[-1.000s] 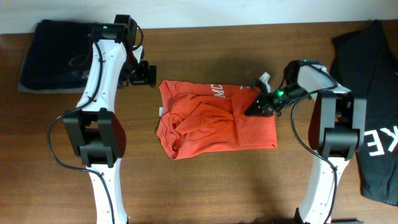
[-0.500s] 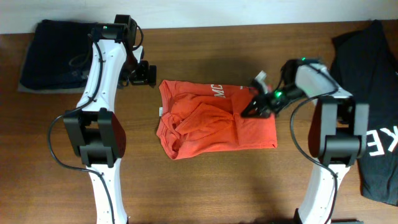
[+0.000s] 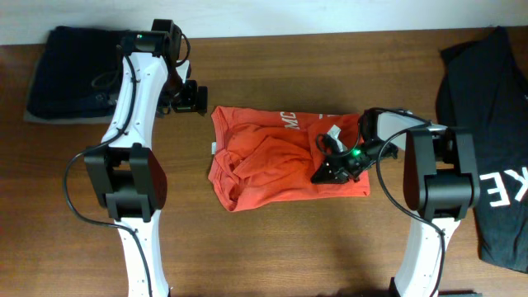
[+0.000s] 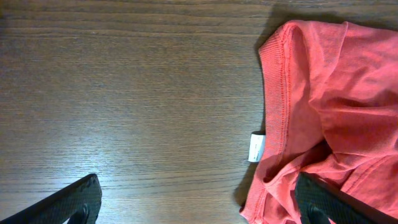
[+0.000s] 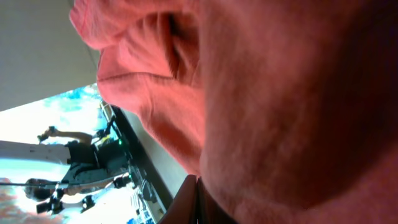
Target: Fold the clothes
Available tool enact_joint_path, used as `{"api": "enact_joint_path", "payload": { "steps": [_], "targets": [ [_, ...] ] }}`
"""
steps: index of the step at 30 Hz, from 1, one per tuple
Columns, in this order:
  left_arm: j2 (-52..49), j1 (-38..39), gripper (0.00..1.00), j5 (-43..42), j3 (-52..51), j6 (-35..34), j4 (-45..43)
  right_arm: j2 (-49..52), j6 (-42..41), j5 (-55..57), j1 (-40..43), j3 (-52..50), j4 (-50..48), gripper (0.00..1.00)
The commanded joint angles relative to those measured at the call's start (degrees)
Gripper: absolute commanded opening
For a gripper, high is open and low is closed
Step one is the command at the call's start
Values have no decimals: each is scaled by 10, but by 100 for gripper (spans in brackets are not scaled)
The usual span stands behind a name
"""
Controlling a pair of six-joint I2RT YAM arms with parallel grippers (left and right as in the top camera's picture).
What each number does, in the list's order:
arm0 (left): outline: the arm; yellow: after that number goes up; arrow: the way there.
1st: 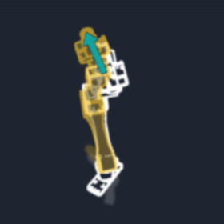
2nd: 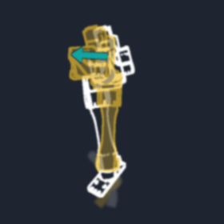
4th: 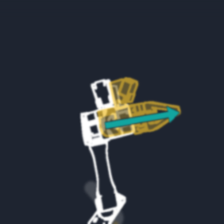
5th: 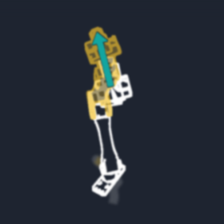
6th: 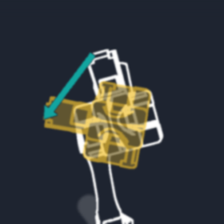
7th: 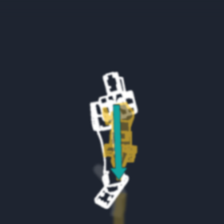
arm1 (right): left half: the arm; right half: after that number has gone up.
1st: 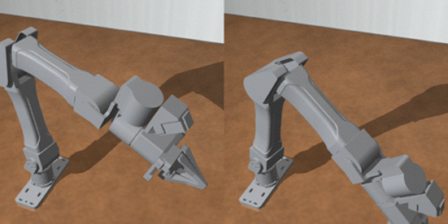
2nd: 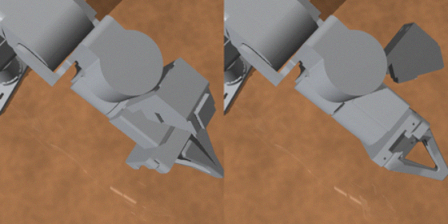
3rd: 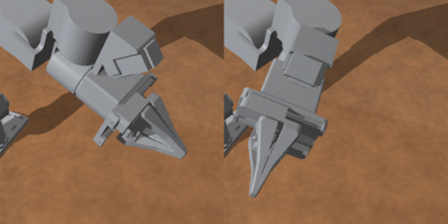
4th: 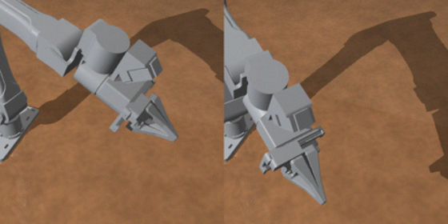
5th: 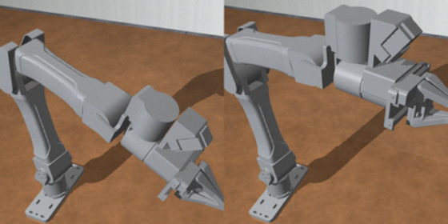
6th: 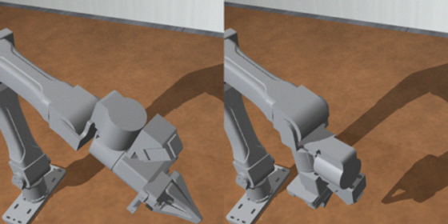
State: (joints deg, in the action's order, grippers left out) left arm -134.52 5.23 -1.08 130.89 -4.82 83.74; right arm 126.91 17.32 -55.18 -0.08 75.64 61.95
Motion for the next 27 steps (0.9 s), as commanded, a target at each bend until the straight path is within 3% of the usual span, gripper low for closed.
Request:
{"api": "enact_joint_path", "payload": {
  "steps": [1, 9, 17, 27],
  "targets": [
    [-2, 0, 99, -7, 5, -3, -1, -12, -17, 2, 12, 8, -1, 4],
    [-2, 0, 99, -7, 5, -3, -6, -107, -18, -17, 15, 79, 59, 5],
    [-2, 0, 99, -6, 5, -3, -7, -109, -162, 7, 14, 86, -92, 16],
    [-2, 0, 99, -7, 5, -3, -8, -62, -209, 19, 7, 86, -182, 15]
  ]
}}
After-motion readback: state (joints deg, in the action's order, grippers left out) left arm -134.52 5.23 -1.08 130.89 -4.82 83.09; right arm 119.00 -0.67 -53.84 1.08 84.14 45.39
